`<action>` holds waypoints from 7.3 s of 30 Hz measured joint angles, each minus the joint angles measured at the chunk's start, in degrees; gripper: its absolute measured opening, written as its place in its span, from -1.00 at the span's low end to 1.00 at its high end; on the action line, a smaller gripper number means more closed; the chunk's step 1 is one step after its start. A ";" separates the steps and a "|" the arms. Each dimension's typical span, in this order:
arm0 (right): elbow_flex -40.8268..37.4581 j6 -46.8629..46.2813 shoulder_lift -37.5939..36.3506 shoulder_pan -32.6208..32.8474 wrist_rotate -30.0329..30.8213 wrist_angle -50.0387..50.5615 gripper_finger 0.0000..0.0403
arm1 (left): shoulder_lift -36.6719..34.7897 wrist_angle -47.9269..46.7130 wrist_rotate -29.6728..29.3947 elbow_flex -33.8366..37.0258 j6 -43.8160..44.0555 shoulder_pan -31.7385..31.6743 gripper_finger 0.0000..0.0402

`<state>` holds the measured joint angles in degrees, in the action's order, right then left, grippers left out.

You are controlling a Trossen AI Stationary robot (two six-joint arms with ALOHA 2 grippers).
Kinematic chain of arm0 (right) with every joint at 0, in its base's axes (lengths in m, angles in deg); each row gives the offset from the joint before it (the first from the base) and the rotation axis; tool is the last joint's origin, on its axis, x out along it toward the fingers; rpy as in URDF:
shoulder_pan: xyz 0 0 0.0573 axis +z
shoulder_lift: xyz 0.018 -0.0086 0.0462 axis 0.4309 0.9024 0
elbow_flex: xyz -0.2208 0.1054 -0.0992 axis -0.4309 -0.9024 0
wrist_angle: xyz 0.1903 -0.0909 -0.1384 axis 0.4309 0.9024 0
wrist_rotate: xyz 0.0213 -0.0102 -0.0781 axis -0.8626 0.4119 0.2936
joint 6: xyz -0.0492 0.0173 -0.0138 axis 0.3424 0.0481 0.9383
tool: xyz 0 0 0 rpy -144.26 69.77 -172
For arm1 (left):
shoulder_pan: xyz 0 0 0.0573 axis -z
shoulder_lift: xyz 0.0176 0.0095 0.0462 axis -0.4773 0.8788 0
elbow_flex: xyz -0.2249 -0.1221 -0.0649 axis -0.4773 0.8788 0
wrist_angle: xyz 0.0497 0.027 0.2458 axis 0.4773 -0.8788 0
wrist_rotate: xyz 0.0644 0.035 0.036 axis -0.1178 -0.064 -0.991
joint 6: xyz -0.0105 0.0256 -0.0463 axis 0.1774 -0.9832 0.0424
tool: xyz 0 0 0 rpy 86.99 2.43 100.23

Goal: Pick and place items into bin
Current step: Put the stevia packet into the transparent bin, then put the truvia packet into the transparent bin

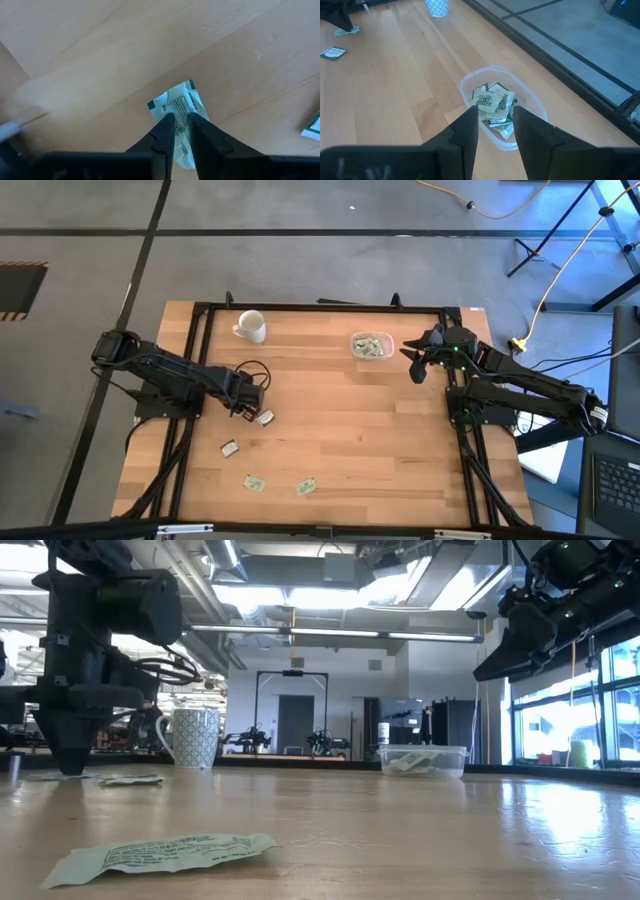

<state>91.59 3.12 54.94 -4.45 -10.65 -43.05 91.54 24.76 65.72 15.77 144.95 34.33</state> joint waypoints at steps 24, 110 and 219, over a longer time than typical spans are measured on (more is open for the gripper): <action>0.00 1.05 0.01 0.00 0.00 0.03 -0.37 | 3.85 -0.45 0.80 -0.43 5.73 0.02 -0.71; -0.02 2.51 0.01 -0.02 0.00 -0.84 -0.37 | 4.24 57.73 14.58 -10.52 -42.61 -21.56 -0.97; -0.02 1.01 0.01 -0.01 0.00 3.77 -0.37 | 21.95 0.01 4.09 -21.36 -16.48 2.34 -0.72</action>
<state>91.56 4.12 54.95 -4.46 -10.65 -39.28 113.48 24.77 69.81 -5.59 128.47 36.67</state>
